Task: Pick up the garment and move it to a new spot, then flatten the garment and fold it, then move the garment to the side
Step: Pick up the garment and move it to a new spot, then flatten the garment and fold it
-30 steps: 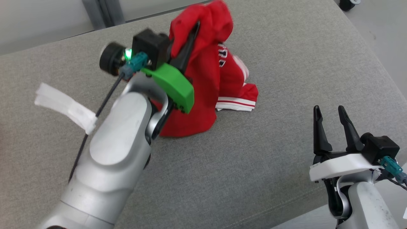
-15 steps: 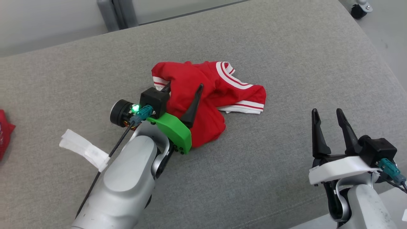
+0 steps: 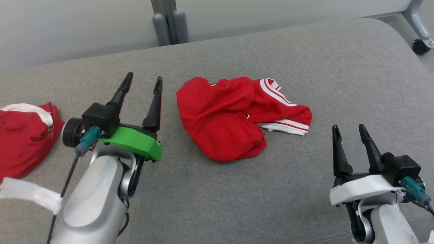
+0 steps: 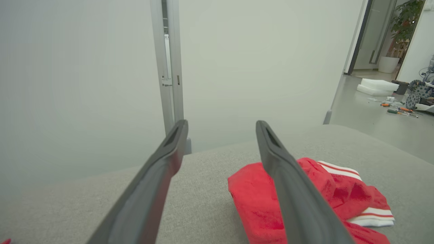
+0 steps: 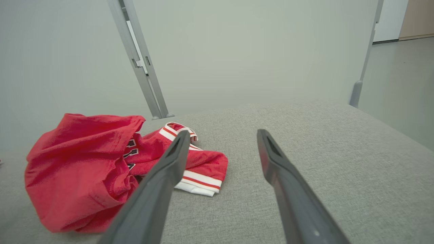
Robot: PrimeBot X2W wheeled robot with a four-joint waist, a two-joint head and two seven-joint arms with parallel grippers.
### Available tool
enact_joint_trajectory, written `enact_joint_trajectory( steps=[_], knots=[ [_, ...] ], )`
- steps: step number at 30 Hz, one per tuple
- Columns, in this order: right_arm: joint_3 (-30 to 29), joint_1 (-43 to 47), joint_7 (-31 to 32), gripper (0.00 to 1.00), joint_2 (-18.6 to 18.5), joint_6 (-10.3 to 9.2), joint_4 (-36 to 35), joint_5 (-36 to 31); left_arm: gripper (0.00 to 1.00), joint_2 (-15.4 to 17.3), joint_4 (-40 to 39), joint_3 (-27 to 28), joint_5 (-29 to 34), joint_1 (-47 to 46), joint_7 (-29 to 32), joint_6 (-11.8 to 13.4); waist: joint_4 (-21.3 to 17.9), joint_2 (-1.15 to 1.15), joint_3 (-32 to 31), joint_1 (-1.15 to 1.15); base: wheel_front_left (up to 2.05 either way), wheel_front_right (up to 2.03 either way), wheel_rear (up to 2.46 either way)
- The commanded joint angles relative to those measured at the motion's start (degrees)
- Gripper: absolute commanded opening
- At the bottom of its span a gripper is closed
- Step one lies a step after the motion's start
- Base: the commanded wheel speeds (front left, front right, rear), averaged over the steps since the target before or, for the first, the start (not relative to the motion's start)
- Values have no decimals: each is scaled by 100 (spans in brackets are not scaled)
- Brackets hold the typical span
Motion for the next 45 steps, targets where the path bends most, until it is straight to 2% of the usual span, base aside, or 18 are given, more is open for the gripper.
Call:
enact_joint_trajectory(
  steps=[1,6,12,18,28,37,45],
  knots=[
    [13,98,-18,100,-22,0,-30,-47,100,111,-173,139,53,251,-15,68,257,0,-202,0,0,0,0],
    [47,147,-18,100,-26,0,-66,-90,100,338,-908,678,292,974,-12,206,429,0,-306,0,0,0,0],
    [80,240,-18,100,-84,0,-61,-98,100,309,-1449,1322,428,1840,-12,244,525,0,-425,0,0,0,0],
    [126,291,-18,100,-147,0,-69,-102,100,142,-1710,1712,655,2461,-12,46,576,0,-484,0,0,0,0],
    [243,360,-18,100,-238,0,-24,-116,100,-87,-1684,2043,957,3035,-13,-364,639,0,-594,0,0,0,0],
    [352,420,-18,100,-283,0,30,-99,100,-238,-1589,2344,1090,3191,-13,-549,729,0,-625,0,0,0,0],
    [390,435,-18,100,-291,0,67,-93,100,-373,-1576,2544,1230,3253,-13,-609,753,0,-610,0,0,0,0]
  ],
)
